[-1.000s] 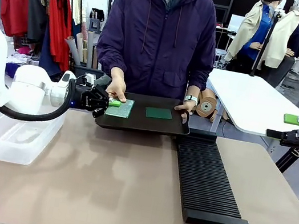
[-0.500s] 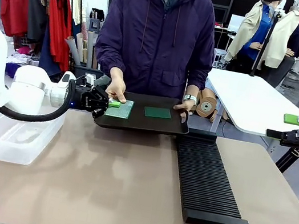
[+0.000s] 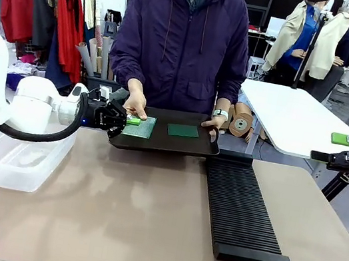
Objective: Sort PCBs into racks and boxes based on the side picked up.
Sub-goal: If the short side of the Blank PCB is picked up, insert it into the PCB Rack ; if the long side is picked up, place it in the Organizing box.
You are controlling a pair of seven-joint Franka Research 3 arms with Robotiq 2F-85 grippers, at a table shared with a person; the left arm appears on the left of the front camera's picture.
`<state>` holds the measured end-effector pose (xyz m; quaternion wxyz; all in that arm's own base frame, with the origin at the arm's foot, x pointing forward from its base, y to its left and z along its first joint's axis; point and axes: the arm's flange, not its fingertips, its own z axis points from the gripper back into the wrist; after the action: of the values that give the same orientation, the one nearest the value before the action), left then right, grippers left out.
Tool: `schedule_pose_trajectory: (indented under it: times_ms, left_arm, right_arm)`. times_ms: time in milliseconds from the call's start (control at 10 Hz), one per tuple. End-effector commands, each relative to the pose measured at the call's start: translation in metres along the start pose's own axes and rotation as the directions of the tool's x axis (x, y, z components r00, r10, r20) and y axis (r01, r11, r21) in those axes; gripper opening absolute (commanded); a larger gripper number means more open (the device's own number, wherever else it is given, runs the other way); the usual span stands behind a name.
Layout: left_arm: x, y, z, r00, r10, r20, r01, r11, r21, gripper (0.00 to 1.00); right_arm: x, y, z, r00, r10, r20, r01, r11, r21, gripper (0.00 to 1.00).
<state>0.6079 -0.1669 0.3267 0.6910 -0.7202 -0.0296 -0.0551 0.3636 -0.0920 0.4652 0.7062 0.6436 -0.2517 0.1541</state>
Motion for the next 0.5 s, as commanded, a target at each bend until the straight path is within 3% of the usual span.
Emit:
schedule_pose_trajectory:
  times_ms: [0,400]
  left_arm:
    - [0.0005,-0.0022,-0.0011,1.0,-0.003,-0.003,0.003,1.0,-0.006,0.0]
    - [0.0005,-0.0022,-0.0011,1.0,-0.003,-0.003,0.003,1.0,-0.006,0.0]
  right_arm:
    - [0.0,0.001,0.0007,1.0,0.003,0.001,-0.003,1.0,0.003,1.0]
    - [0.0,0.001,0.0007,1.0,0.003,0.001,-0.003,1.0,0.003,1.0]
